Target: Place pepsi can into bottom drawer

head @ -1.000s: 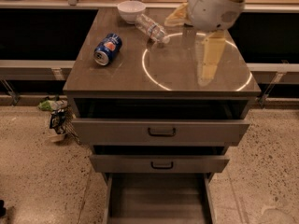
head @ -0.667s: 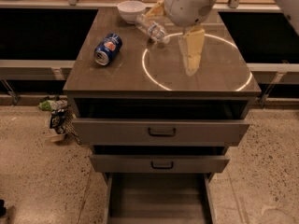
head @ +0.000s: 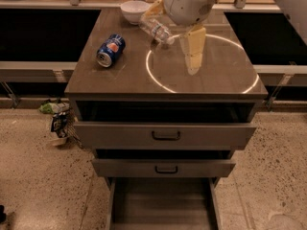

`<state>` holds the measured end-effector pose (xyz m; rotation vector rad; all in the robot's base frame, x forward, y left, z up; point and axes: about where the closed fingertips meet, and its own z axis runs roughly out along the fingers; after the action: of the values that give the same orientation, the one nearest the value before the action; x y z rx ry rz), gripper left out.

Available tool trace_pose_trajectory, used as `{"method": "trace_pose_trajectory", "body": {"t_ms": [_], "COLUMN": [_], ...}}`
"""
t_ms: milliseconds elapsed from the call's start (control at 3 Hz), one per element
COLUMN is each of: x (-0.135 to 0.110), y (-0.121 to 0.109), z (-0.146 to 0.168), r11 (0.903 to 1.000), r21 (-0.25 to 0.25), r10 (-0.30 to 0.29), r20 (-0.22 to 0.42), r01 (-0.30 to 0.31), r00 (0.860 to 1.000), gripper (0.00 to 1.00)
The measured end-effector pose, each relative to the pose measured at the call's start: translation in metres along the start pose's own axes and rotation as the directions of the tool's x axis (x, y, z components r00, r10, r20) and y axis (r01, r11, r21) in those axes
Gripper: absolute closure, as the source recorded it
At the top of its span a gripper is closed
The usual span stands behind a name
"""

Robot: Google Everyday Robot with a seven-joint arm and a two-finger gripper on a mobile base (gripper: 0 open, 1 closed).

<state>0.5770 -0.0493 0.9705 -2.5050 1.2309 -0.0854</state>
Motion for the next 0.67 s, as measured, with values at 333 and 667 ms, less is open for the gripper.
{"method": "trace_pose_trajectory", "body": {"t_ms": [333,667], "x": [0.008,0.025], "y": [-0.011,-0.031], "z": [0.012,0.036], "r11": [0.997,0.9826], "r21": [-0.012,-0.068], "r10": [-0.077,-0.176], "r20": [-0.033,-0.04], "r01": [0.077,0.173], "r00": [0.996,0.984], "gripper": [0.0,0.0]}}
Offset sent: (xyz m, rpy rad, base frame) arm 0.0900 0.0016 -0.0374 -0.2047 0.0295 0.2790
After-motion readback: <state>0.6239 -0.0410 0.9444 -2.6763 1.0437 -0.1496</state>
